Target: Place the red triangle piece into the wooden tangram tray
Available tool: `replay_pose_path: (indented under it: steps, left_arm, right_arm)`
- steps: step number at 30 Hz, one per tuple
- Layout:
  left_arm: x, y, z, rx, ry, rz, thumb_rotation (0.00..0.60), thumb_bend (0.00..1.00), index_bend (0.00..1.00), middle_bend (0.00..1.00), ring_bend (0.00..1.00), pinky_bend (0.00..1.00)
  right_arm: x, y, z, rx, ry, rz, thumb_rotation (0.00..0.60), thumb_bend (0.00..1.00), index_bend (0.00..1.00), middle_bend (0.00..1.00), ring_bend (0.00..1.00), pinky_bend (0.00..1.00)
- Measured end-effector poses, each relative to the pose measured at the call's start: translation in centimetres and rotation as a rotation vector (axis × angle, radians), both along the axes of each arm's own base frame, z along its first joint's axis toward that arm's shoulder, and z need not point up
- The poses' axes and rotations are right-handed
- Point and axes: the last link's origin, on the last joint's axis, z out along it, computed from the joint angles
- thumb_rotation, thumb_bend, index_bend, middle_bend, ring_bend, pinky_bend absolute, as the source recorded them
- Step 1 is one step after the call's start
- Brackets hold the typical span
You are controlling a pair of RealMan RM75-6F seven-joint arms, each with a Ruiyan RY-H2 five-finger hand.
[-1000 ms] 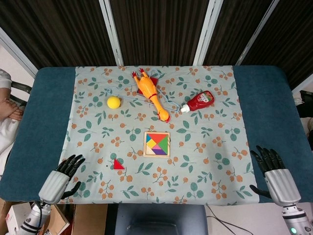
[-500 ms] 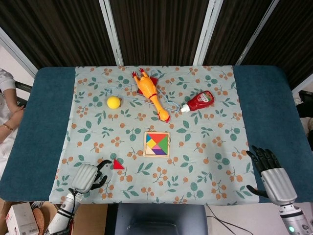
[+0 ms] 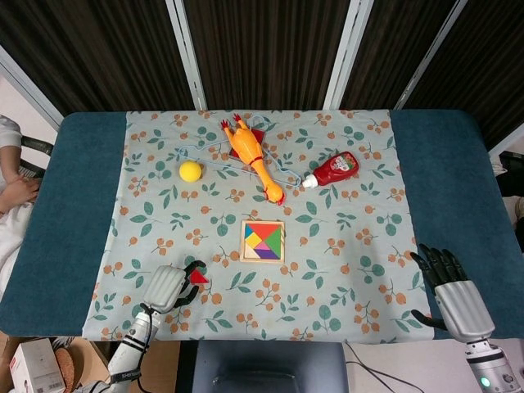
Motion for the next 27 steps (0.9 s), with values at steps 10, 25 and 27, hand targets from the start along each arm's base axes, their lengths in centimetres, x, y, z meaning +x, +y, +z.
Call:
replay_pose_path:
  steps: [10,25,27]
  left_arm:
    - [0.2,0.3,-1.2,0.005,0.048,-0.021,0.600,0.40,0.35,1.00,1.00,1.00]
    - [-0.4,0.9,-1.4,0.038,0.074,-0.012,0.600,0.40,0.47,1.00,1.00,1.00]
    - [-0.4,0.9,-1.4,0.043,0.070,-0.012,0.600,0.40,0.52,1.00,1.00,1.00]
  right_arm:
    - [0.0,0.0,0.4,-0.010,-0.019,0.001,0.600,0.20,0.00,0.00,0.00,0.00]
    - [-0.1,0.1,0.6,-0.014,-0.021,0.001,0.600,0.20,0.00,0.00,0.00,0.00]
    - [-0.1,0.1,0.6,-0.015,-0.020,0.002,0.600,0.20,0.00,0.00,0.00,0.00]
